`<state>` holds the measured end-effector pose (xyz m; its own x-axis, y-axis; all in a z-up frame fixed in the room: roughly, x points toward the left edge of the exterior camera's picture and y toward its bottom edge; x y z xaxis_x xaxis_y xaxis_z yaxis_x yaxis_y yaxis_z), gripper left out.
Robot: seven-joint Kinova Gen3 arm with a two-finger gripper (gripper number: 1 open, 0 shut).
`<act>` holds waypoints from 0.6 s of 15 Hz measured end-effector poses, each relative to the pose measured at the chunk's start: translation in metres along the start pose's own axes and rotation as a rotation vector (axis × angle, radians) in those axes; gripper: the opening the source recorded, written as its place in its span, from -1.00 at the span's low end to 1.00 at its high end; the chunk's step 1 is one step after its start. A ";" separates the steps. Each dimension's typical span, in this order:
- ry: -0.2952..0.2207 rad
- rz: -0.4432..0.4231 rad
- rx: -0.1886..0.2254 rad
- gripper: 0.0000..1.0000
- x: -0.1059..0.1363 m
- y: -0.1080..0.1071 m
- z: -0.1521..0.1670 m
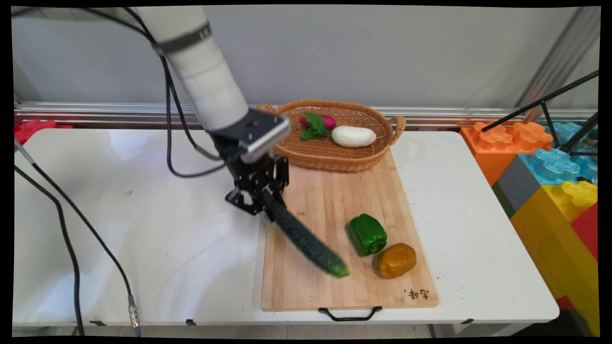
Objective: Place the picked object in the vegetable basket
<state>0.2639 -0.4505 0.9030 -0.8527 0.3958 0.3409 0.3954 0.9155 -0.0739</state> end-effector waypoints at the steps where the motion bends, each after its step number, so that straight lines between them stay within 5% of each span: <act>1: 0.026 -0.033 0.027 -1.00 0.002 -0.004 -0.013; 9: 0.120 -0.321 0.286 -1.00 -0.017 -0.063 -0.079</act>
<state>0.2809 -0.5204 0.9759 -0.8644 0.0924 0.4942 -0.0077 0.9804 -0.1968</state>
